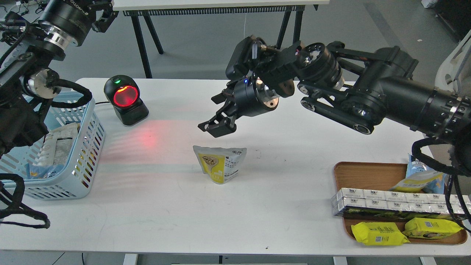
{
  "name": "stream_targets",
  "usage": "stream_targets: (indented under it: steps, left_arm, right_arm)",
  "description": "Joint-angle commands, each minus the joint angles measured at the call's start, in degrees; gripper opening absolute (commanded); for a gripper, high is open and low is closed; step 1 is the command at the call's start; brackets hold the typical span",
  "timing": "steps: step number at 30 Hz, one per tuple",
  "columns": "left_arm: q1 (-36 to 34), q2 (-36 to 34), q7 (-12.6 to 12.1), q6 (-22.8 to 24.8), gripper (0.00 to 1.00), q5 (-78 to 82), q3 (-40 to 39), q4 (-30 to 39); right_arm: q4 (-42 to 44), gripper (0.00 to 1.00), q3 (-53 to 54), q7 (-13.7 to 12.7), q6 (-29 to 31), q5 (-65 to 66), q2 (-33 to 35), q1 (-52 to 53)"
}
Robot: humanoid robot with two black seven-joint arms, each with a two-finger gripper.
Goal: Scan snack and place in basket
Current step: 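Release the packet on the table and withdraw the right arm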
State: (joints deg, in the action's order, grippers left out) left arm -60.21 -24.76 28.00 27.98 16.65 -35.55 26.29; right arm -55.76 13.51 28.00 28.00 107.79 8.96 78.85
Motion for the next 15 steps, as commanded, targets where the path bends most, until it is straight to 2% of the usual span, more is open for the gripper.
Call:
stream_targets:
  steps: [1, 6, 12, 15]
  left_arm:
    - [-0.25, -0.03, 0.0, 0.02, 1.0, -0.92, -0.84, 0.07]
    - [-1.92, -0.03, 0.0, 0.02, 1.0, -0.92, -1.63, -0.01]
    - [-1.4, -0.11, 0.0, 0.02, 1.0, -1.8, -8.29, 0.6]
    - [0.88, -0.9, 0.0, 0.02, 1.0, -1.53, -12.35, 0.6]
  right_arm:
    - [9.06, 1.0, 5.03, 0.0, 0.0, -13.71, 0.71, -0.18]
    - [16.2, 1.0, 8.72, 0.0, 0.0, -34.7, 2.89, -1.85]
    - [16.38, 1.0, 9.96, 0.0, 0.0, -64.5, 11.86, -5.36]
    - [16.12, 1.0, 10.14, 0.0, 0.0, -74.89, 15.2, -7.12]
